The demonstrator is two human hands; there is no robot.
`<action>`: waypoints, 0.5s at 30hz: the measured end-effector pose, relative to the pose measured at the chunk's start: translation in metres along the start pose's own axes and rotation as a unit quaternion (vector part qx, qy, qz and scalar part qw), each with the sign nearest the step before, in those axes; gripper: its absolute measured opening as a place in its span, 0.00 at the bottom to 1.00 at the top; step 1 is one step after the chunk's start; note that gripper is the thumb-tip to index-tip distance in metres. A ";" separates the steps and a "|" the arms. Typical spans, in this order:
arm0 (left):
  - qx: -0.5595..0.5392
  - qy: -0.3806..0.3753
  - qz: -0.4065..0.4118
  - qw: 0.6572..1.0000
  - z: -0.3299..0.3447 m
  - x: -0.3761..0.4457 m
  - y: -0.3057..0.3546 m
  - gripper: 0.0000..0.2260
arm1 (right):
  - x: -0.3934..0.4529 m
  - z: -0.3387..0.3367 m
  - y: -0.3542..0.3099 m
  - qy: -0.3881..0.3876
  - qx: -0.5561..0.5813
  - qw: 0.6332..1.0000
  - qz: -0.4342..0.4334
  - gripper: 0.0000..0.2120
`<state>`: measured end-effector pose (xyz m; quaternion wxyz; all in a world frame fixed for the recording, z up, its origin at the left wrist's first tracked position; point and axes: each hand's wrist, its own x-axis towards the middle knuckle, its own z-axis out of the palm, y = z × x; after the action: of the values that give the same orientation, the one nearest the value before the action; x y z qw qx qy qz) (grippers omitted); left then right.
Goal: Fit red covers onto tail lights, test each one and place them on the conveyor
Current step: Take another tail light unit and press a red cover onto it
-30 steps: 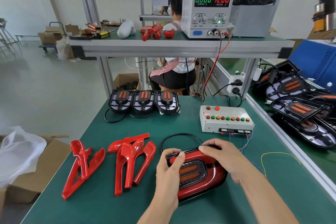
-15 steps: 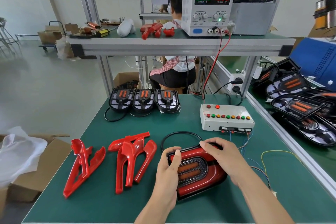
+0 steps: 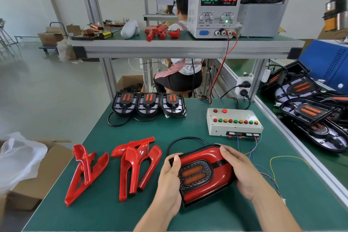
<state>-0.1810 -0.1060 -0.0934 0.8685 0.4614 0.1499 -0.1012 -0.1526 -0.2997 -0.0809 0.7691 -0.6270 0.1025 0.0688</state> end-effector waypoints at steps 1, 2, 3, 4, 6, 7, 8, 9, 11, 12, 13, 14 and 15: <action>-0.007 0.001 -0.006 1.000 0.000 0.000 0.000 0.12 | -0.001 0.001 0.000 0.000 0.016 1.000 -0.002 0.13; -0.015 0.001 -0.011 1.000 -0.001 0.001 0.001 0.12 | -0.002 0.003 0.000 0.000 0.029 1.000 -0.004 0.14; -0.025 0.001 -0.016 1.000 -0.001 0.001 0.001 0.13 | -0.001 0.004 0.000 0.004 0.034 0.999 -0.006 0.13; -0.034 0.000 -0.022 0.999 -0.002 0.001 0.002 0.14 | -0.001 0.005 0.000 0.011 0.033 0.999 -0.008 0.11; -0.048 -0.001 -0.033 0.998 -0.004 0.002 0.001 0.16 | 0.001 0.007 0.000 0.030 0.029 0.999 -0.009 0.09; -0.053 -0.001 -0.036 0.998 -0.005 0.002 0.001 0.17 | 0.002 0.007 0.000 0.036 0.027 0.999 -0.006 0.09; -0.058 -0.003 -0.036 0.998 -0.006 0.002 0.001 0.17 | 0.002 0.008 0.001 0.040 0.027 0.999 -0.003 0.09; -0.062 -0.004 -0.035 0.997 -0.006 0.002 0.002 0.17 | 0.002 0.008 0.001 0.041 0.029 0.999 0.000 0.09; -0.065 -0.004 -0.033 0.997 -0.006 0.002 0.002 0.17 | 0.001 0.008 0.000 0.041 0.036 0.999 0.002 0.09; -0.064 -0.004 -0.031 0.997 -0.006 0.003 0.001 0.16 | 0.001 0.008 0.000 0.041 0.038 0.998 0.003 0.09; -0.060 -0.004 -0.028 0.998 -0.006 0.003 0.001 0.16 | 0.002 0.008 0.000 0.042 0.039 0.998 0.005 0.09; -0.056 -0.006 -0.025 0.998 -0.005 0.003 0.001 0.16 | 0.002 0.008 0.000 0.045 0.042 0.998 0.005 0.09; -0.051 -0.008 -0.022 0.998 -0.006 0.003 0.001 0.16 | 0.003 0.009 0.000 0.048 0.045 0.998 0.005 0.09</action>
<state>-0.1788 -0.1012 -0.0969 0.8899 0.4119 0.1582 -0.1161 -0.1492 -0.2915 -0.0796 0.7906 -0.5937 0.1453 0.0374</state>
